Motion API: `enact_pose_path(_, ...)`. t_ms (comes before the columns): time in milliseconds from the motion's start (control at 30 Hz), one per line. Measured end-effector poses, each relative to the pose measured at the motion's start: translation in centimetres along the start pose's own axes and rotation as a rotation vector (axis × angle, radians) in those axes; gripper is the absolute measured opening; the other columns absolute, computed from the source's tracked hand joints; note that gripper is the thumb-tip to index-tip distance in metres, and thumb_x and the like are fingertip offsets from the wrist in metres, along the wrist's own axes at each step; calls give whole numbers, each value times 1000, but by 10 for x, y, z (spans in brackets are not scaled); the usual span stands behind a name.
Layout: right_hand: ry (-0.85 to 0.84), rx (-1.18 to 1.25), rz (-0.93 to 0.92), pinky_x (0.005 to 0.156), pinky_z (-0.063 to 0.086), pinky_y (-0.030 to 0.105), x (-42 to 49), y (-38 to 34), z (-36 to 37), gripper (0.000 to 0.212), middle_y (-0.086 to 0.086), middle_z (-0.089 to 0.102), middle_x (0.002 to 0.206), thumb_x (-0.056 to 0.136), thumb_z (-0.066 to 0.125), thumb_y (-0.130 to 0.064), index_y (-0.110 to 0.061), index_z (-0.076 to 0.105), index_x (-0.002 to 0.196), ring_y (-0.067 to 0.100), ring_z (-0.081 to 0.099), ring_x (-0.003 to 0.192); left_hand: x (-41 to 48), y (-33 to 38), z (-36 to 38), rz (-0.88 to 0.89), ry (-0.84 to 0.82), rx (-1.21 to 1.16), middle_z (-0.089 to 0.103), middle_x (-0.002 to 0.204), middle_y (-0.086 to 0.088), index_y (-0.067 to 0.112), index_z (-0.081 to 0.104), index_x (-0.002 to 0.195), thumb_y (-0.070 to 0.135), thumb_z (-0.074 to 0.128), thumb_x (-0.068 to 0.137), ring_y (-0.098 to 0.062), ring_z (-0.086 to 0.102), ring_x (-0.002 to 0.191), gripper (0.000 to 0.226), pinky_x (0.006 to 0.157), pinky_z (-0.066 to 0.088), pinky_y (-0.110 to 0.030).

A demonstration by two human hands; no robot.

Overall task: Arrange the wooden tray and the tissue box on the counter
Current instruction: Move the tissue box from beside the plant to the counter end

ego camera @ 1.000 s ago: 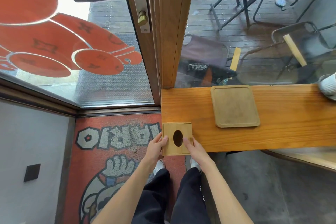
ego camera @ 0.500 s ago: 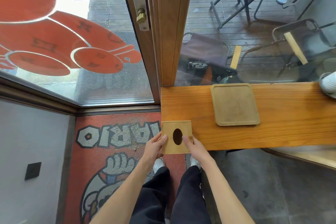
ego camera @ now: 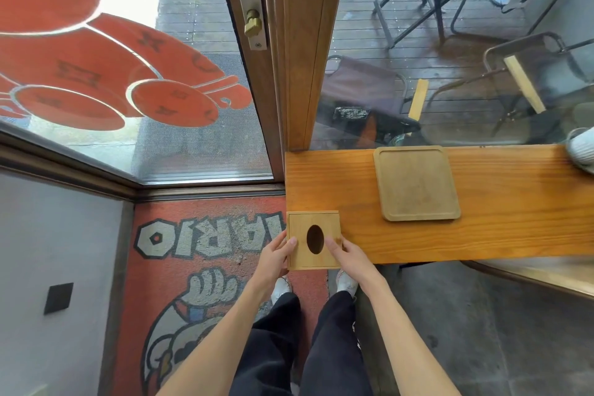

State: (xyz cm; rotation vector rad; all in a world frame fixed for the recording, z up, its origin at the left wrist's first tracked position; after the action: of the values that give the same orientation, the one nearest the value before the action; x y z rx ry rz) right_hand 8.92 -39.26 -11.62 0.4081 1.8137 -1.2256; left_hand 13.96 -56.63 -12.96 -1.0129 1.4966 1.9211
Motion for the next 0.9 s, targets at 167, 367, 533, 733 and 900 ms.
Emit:
enact_pose_path(167,27,-24,20,117,31,35,1,2,-2,83,-1,36,161,92,51,-62,-17,27,157,20,35,148,-1,1,0,9,-6,22,71,126,-1,23,49,147,34,58,99,-17,70,108,49,66,60,-22)
enact_pose_path(367,18,-27,29,119,31,38,1,3,-1,86,-1,36,161,91,52,-63,-16,27,157,21,36,147,-2,0,0,-1,-16,17,69,127,1,26,43,150,35,56,100,-16,69,109,53,73,60,-26)
enact_pose_path(533,8,-27,23,111,35,31,1,2,-2,81,0,43,157,92,53,-62,-16,32,155,19,42,143,-2,1,4,7,-31,29,70,125,5,31,47,147,35,53,102,-16,69,110,46,81,61,-31)
enact_pose_path(733,13,-34,22,117,34,36,1,2,-2,84,0,42,158,90,52,-65,-17,32,156,19,41,144,-2,2,3,12,-18,37,65,134,-3,27,42,151,34,52,103,-25,64,120,50,106,50,-56)
enact_pose_path(900,17,-29,32,120,33,40,0,1,-2,85,1,40,159,90,52,-65,-17,31,156,21,38,146,-2,4,1,11,-16,35,65,131,2,26,37,153,34,54,102,-18,65,114,55,102,53,-50)
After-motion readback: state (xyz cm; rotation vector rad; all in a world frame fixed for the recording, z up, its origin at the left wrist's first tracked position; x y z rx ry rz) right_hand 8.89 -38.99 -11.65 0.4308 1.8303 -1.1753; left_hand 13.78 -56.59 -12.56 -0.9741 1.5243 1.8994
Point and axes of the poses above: each hand's wrist, its own x-axis towards the middle knuckle, its own z-axis out of the palm, y = z × x, the point moved 10 cm from there along x, towards the middle knuckle
